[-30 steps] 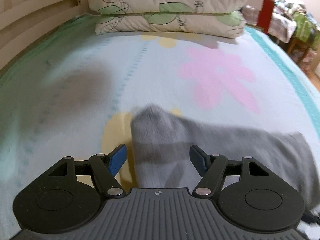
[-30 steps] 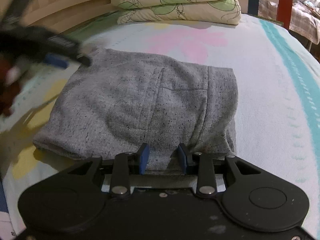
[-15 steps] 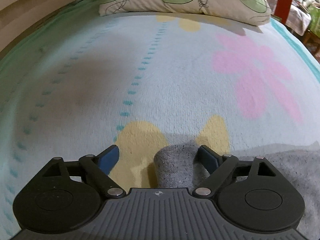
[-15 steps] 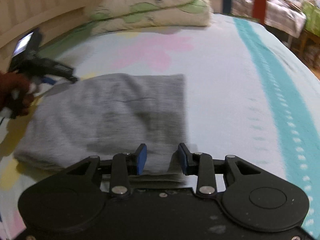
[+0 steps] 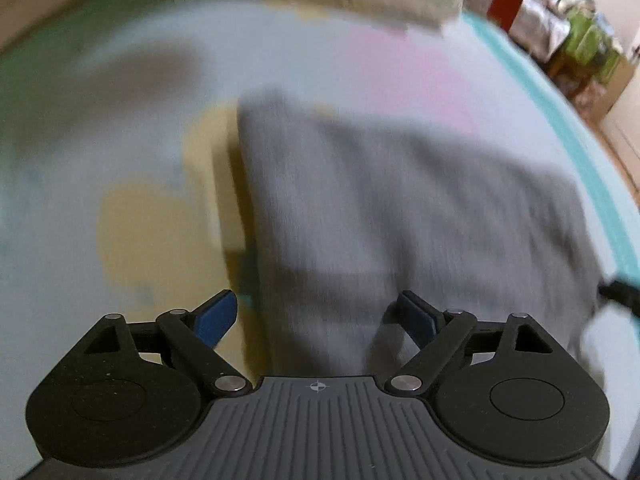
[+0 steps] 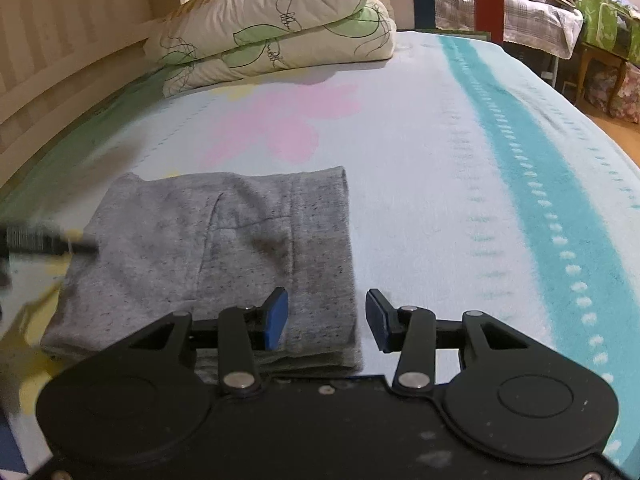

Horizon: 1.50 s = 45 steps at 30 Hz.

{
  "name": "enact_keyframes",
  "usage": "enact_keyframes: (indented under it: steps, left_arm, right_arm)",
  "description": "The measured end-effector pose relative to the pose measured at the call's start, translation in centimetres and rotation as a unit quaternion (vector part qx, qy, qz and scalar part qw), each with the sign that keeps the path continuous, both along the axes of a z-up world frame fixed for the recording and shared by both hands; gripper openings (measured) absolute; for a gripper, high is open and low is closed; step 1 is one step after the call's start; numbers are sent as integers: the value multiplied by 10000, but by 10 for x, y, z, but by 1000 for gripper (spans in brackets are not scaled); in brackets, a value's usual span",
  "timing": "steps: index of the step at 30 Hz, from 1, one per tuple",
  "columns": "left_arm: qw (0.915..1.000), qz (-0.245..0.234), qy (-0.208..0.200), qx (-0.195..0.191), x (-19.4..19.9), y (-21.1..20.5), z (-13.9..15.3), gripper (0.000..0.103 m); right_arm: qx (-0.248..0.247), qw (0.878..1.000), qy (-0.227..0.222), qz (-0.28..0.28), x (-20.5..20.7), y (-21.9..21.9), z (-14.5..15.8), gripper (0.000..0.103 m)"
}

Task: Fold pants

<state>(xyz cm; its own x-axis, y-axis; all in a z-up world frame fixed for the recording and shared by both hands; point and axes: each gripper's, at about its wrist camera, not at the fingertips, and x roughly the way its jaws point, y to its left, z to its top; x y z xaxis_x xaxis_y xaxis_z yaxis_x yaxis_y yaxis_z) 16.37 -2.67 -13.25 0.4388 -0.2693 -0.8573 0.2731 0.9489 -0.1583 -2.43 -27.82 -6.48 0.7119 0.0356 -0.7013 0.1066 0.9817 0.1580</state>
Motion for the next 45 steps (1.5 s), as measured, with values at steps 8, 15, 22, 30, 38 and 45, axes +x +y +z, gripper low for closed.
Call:
enact_keyframes:
  steps: [8, 15, 22, 30, 38, 45]
  left_arm:
    - [9990, 394, 27, -204, -24, 10, -2, 94]
    - [9980, 372, 121, -504, 3, 10, -5, 96]
    - [9980, 116, 14, -614, 26, -5, -12, 102]
    - [9961, -111, -115, -863, 37, -13, -18, 102]
    - [9903, -35, 91, -1388, 49, -3, -18, 100]
    - [9884, 364, -60, -1475, 37, 9, -4, 23]
  right_arm:
    - [183, 9998, 26, 32, -7, -4, 3, 46]
    - [569, 9983, 76, -12, 18, -28, -8, 62]
    - [1587, 9858, 542, 31, 62, -55, -49, 70]
    - [2484, 9669, 405, 421, 95, -66, -67, 76]
    - [3070, 9496, 425, 474, 118, -63, -84, 32]
    - [2145, 9746, 139, 626, 106, -22, -33, 26]
